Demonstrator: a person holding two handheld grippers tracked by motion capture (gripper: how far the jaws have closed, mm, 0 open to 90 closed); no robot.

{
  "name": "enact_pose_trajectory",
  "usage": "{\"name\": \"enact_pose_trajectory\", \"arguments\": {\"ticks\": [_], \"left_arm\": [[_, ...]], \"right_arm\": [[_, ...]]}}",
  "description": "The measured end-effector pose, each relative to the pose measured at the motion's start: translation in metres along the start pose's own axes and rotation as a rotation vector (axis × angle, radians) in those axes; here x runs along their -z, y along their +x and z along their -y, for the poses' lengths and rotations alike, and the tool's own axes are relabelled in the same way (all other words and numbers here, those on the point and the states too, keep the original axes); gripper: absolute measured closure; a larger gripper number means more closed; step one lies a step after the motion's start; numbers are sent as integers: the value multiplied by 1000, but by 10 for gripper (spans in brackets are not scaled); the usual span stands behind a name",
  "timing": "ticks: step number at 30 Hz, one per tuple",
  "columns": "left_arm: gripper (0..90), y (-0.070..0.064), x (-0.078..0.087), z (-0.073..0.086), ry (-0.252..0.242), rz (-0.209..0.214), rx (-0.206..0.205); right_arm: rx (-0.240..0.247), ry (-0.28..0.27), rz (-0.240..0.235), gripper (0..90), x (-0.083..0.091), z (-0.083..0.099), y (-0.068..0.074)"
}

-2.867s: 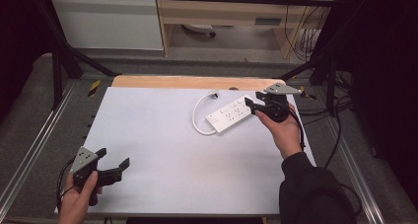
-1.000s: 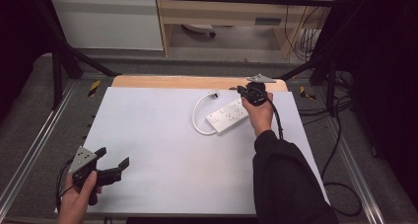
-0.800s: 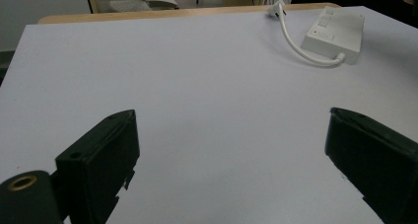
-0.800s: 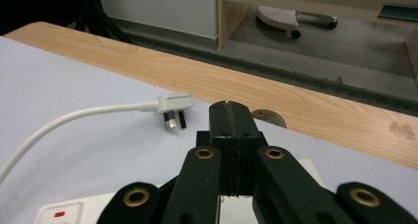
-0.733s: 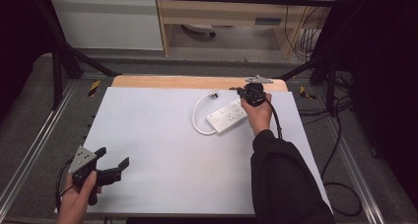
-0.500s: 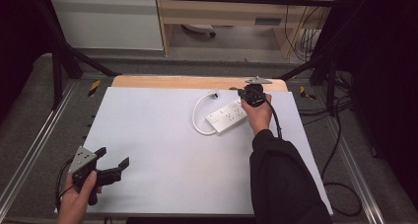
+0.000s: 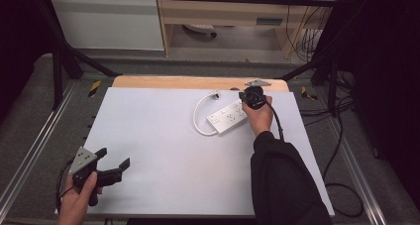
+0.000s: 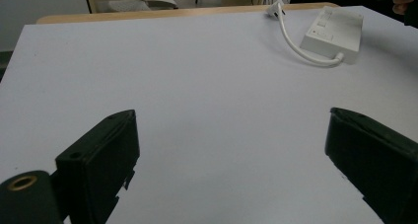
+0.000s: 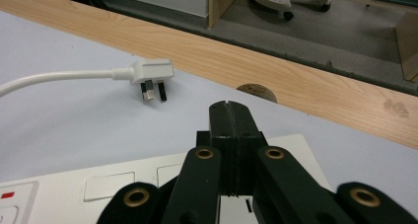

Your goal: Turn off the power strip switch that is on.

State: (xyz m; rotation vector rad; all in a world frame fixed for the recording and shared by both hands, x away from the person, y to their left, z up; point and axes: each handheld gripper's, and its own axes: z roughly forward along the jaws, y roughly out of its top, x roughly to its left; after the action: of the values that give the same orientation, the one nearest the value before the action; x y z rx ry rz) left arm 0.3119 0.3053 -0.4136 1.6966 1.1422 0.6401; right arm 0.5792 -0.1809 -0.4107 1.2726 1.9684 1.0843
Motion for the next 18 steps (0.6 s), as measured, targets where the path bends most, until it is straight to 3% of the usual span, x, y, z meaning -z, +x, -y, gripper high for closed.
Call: {"name": "enact_pose_trajectory", "arguments": {"ticks": [18], "left_arm": [[64, 0, 0, 0, 0, 3, -1]], "right_arm": [[0, 32, -11, 900, -7, 10, 4]]}}
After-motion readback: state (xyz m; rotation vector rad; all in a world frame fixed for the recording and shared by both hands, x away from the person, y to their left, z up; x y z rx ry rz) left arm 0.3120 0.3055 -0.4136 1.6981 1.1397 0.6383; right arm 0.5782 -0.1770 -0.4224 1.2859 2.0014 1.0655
